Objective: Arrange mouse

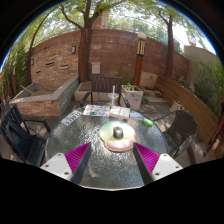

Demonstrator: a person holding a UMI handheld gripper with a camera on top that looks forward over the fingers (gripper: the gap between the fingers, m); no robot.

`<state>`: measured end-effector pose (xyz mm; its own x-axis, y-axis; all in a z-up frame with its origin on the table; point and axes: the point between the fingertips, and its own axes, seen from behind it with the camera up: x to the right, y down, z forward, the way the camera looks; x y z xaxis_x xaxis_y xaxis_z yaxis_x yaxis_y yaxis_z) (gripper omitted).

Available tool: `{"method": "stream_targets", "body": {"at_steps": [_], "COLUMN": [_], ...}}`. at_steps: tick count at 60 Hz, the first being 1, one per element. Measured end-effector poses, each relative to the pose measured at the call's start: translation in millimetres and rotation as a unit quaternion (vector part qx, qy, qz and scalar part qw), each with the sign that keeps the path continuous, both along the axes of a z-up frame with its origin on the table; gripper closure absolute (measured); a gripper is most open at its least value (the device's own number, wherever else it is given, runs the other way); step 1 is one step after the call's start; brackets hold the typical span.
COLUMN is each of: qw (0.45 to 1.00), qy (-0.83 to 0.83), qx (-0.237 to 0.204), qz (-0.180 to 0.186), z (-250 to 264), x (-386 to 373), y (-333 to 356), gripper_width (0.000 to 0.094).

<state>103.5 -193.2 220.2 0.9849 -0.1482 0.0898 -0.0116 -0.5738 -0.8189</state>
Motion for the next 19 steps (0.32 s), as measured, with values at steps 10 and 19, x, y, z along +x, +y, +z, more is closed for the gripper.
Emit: {"method": "stream_targets", "body": {"at_steps": [10, 19], "qw": [1.000, 1.000], "qy": [-0.013, -0.010], "qx": [0.006, 0.009], "qz": [0.007, 0.002], "z": [7.0, 10.2], "x": [-8.7, -6.2], "y": [-18.6, -22.1], "gripper_width": [0.0078, 0.0077]}}
